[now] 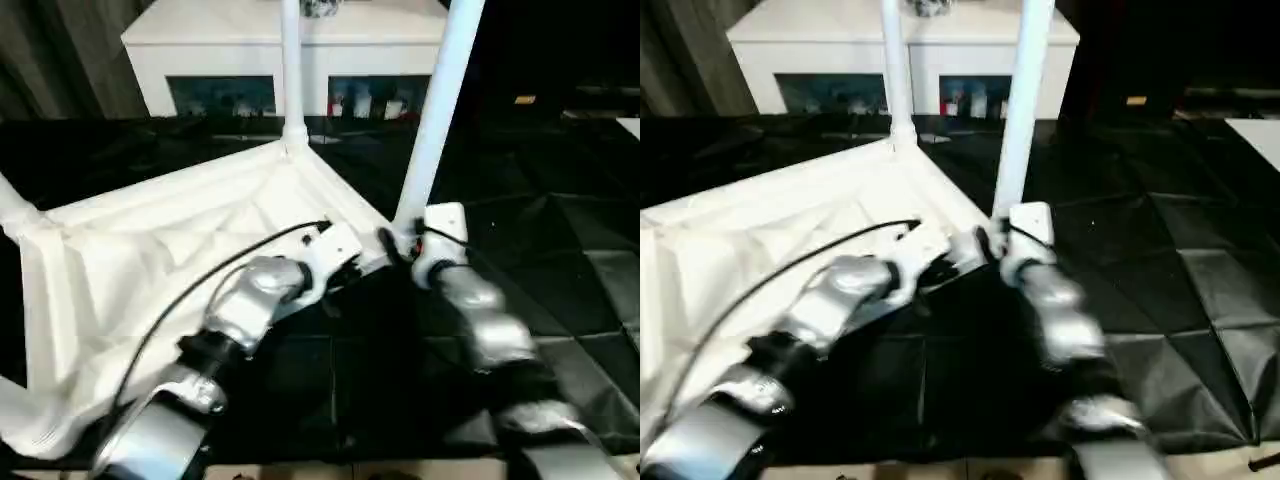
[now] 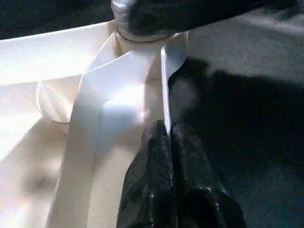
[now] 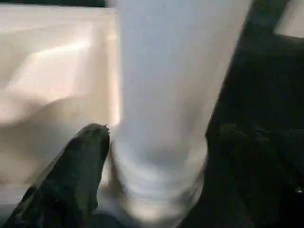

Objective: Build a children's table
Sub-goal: Rotate leg to tighten

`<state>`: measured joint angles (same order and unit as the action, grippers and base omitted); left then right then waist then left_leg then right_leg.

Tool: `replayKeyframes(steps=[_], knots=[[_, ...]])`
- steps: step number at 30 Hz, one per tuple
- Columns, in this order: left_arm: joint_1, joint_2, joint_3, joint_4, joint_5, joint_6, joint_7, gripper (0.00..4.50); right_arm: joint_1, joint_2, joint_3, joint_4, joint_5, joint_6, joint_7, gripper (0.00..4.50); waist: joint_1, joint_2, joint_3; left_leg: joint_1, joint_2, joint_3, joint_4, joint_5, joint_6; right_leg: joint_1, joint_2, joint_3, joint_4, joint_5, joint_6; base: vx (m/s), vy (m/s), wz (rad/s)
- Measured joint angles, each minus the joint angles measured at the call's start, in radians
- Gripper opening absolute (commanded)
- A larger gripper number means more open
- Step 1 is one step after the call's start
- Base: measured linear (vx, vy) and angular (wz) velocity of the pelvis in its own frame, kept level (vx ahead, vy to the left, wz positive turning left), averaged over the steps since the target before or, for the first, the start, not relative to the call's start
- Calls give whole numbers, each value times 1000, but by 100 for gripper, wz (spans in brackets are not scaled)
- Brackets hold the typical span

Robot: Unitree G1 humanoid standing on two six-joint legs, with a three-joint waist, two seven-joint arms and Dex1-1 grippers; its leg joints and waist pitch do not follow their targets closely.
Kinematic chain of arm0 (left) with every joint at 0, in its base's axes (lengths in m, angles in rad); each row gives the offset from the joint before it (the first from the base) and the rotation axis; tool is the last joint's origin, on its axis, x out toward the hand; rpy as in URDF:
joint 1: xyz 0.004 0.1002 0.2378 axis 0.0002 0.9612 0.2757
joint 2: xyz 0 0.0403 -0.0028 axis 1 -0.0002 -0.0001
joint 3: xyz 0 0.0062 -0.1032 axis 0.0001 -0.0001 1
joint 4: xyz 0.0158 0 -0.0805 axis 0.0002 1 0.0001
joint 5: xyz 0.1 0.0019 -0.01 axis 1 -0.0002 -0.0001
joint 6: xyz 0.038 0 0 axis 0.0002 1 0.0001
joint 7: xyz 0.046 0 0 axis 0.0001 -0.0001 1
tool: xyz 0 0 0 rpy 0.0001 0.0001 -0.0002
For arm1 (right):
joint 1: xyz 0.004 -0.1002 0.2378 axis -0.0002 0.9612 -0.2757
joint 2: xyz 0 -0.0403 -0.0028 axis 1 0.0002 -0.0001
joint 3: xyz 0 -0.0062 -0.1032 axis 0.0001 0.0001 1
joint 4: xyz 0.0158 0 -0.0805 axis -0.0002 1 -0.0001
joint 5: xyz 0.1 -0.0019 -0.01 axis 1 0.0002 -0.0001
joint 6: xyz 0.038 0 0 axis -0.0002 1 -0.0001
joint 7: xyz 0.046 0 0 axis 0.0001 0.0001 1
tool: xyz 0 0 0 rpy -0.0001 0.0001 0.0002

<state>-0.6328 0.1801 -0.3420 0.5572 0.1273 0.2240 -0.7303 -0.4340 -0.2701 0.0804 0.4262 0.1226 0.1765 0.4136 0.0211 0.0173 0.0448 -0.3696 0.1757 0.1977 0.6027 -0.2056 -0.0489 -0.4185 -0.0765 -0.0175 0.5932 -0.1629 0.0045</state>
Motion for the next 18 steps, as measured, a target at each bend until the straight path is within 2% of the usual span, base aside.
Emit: replayKeyframes(steps=[4, 6, 9, 11, 14, 18], knots=[[14, 108, 7, -25, -17, -34, -100, 0, 112, -179, 46, -132, 45, 33, 273, 394, -4, 0, 0, 1, 1, 0, -1, 0, 0, 0, 2, 0, 0, 0, 0, 0, 0, 0], [53, 168, 16, -64, -54, -58, -209, 0, 149, -237, 55, -169, 76, 39, 387, 394, -10, 1, 1, 1, 1, 0, -1, 0, 0, 0, 2, 0, 0, 0, 0, 0, 0, 0], [78, 205, 12, -107, -90, -55, -317, 0, 153, -252, 55, -183, 102, 52, 467, 394, -5, 1, 1, 2, 1, 0, -1, 0, 0, 0, 1, 0, 0, 0, 0, 0, 0, 0], [84, 210, -9, -132, -101, -47, -367, 0, 143, -253, 60, -187, 112, 58, 511, 394, 9, 1, 1, 1, 0, 1, 0, 0, 0, 1, -1, 1, -1, 0, 0, 0, 0, 0], [88, 211, -26, -144, -115, -47, -405, 0, 115, -252, 73, -179, 114, 56, 539, 394, 21, 1, 1, 1, 0, 2, 0, 0, 0, 2, -1, 2, 0, 0, 0, 0, 0, 0], [87, 210, -27, -144, -114, -51, -413, 0, 103, -249, 76, -152, 122, 51, 573, 394, 25, 1, 1, 1, 0, 2, 0, 0, 0, 2, -1, 2, 0, 0, 0, 0, 0, 0]])
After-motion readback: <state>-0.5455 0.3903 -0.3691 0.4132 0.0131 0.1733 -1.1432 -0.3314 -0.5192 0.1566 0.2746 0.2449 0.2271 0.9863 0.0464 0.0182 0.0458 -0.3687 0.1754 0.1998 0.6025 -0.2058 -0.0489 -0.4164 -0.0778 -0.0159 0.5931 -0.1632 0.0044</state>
